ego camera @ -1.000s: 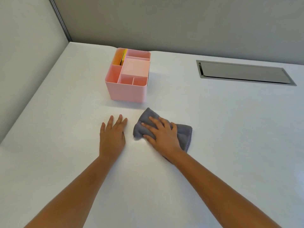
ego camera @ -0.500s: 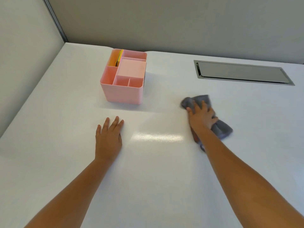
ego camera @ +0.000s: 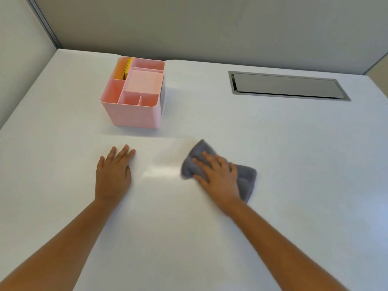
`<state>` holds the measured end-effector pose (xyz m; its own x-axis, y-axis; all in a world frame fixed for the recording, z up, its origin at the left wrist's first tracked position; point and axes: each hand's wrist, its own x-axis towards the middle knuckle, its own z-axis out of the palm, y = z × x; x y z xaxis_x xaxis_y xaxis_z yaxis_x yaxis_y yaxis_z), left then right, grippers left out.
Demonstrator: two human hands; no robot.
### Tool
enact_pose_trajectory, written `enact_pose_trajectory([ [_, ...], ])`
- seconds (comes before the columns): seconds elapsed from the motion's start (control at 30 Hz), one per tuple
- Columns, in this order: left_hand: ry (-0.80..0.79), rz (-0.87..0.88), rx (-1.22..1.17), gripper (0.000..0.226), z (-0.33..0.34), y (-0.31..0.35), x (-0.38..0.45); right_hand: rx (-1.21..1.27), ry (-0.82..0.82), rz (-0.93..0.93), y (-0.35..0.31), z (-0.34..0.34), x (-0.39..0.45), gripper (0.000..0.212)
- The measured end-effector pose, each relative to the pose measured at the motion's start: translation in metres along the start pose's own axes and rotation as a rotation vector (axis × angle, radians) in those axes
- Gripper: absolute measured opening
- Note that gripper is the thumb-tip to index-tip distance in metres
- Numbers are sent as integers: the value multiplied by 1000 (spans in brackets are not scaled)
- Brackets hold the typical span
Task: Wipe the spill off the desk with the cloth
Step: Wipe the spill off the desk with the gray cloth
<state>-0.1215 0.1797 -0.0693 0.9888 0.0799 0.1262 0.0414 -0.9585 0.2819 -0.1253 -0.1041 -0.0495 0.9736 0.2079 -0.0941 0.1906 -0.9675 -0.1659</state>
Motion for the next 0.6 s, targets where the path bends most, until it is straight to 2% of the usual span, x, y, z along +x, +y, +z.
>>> enact_pose_trajectory([
  [0.2,12,-2,-13,49,0,0,0,5,74,484,180,-38,-23,55],
  [0.3,15,-8,-1,49,-1,3,0,10,131,738,231,-47,-58,54],
  [0.4,19,-9,14,47,0,4,2,28,162,895,228,-43,-72,54],
  [0.47,20,-15,12,47,0,4,1,56,169,924,201,-37,-71,54],
  [0.53,24,-14,9,46,0,4,0,62,163,838,157,-27,-65,53],
  [0.6,31,-10,7,46,-1,4,0,50,163,675,95,-14,-60,50],
])
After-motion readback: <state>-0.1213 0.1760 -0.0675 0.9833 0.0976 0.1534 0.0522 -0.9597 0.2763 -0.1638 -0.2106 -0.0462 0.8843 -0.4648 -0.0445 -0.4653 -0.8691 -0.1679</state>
